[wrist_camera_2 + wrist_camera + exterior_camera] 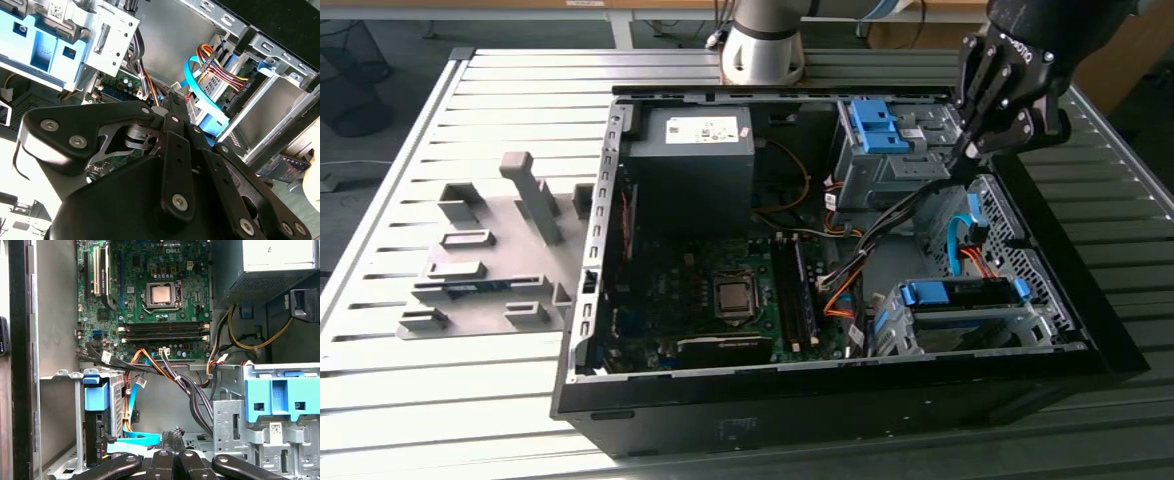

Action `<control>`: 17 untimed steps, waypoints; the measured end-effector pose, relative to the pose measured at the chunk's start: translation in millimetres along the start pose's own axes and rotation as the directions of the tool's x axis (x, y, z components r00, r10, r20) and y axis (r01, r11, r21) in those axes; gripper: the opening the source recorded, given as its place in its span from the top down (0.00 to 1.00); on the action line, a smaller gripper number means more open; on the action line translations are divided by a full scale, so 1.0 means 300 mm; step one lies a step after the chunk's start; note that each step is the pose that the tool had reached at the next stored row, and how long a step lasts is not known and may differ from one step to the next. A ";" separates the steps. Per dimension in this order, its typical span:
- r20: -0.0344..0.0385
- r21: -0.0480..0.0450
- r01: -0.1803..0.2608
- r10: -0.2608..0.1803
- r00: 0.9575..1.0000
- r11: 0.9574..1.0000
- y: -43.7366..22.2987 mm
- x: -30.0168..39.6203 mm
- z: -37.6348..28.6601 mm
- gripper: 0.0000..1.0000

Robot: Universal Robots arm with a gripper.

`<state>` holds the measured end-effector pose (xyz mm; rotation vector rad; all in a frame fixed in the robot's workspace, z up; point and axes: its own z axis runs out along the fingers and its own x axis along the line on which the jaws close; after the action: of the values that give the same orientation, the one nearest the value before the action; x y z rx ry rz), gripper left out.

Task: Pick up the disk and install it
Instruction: 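Insert the second disk wire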

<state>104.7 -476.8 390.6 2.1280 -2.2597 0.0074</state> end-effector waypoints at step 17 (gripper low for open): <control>-0.172 0.012 -0.003 0.005 0.985 1.000 0.000 0.000 -0.001 0.89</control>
<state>104.7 -476.9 390.8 2.0405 -2.1714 0.1968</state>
